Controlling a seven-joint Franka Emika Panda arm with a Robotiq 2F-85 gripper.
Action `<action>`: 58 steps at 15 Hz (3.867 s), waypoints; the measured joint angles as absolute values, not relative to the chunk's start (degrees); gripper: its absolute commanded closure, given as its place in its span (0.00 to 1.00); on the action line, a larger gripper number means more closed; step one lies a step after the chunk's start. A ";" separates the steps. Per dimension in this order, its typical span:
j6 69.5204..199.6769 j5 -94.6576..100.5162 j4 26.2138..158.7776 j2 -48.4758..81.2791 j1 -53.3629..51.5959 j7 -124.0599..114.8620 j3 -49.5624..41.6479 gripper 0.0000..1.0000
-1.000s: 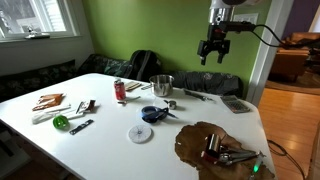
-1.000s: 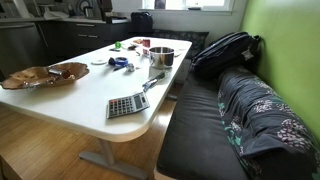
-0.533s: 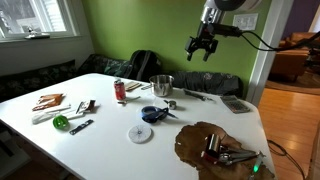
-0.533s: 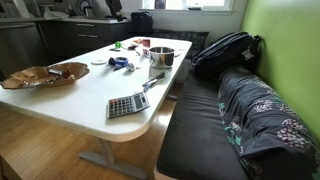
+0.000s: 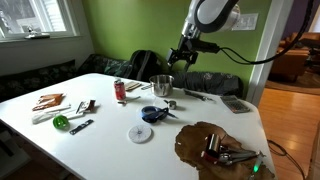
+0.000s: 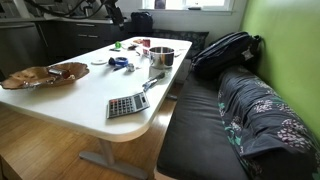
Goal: Pick up the silver measuring spoon from the table and put it in the silver pot
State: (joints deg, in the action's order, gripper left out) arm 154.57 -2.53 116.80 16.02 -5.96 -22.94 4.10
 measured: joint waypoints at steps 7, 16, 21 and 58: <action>150.92 -0.11 114.00 19.23 -8.03 -26.05 1.56 0.00; 145.89 2.16 100.99 36.51 -14.31 -33.87 -3.50 0.00; 145.89 2.16 96.95 39.40 -15.36 -35.81 -4.94 0.00; 128.19 2.32 98.64 32.57 -13.00 -25.78 -3.25 0.69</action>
